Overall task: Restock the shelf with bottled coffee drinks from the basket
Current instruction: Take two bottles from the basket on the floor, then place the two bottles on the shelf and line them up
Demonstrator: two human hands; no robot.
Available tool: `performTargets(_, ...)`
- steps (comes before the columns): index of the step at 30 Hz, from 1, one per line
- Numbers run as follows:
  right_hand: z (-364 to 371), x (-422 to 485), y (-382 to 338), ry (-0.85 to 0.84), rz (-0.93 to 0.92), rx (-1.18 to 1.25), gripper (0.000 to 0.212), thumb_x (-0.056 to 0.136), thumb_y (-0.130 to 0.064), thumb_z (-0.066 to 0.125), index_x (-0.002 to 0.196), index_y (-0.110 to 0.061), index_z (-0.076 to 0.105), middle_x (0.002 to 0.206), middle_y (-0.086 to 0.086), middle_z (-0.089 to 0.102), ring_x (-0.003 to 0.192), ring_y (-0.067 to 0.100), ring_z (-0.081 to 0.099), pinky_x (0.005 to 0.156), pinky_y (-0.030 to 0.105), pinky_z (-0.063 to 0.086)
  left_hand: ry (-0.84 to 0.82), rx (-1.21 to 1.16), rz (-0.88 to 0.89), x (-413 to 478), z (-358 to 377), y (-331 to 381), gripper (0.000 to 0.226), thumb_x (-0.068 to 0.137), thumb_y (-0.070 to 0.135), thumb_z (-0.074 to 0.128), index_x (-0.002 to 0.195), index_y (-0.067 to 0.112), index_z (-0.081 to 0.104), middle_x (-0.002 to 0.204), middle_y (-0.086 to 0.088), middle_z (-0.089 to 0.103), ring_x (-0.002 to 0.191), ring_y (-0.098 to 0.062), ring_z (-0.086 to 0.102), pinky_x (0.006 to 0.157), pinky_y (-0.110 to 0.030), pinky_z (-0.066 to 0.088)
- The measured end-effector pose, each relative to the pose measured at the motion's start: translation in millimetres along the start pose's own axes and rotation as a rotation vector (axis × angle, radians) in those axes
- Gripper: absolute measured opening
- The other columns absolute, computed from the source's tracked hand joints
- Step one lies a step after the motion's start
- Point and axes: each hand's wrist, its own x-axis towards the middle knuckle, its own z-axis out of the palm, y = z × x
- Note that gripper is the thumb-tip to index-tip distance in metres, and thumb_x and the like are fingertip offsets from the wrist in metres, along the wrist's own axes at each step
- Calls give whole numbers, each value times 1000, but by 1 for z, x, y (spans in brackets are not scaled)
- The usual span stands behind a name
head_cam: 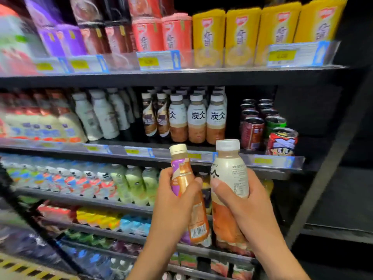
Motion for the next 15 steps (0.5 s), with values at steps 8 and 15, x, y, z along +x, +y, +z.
performTargets(8, 111, 29, -4, -26, -36, -45, 34, 73, -42, 80, 100, -32, 64, 87, -22, 70, 75, -4, 66, 58, 9, 47, 43, 62, 61, 79, -90, 9, 24, 83, 32, 72, 99, 26, 55, 80, 2, 64, 69, -13, 63, 67, -37, 53)
performTargets(15, 149, 95, -29, 105, -59, -161, 38, 71, -53, 80, 98, -32, 64, 87, -14, 70, 75, -2, 65, 66, 25, 50, -1, -80, -57, 167, -107, 23, 28, 86, 33, 68, 101, 14, 55, 79, -1, 59, 63, -14, 59, 55, -28, 46)
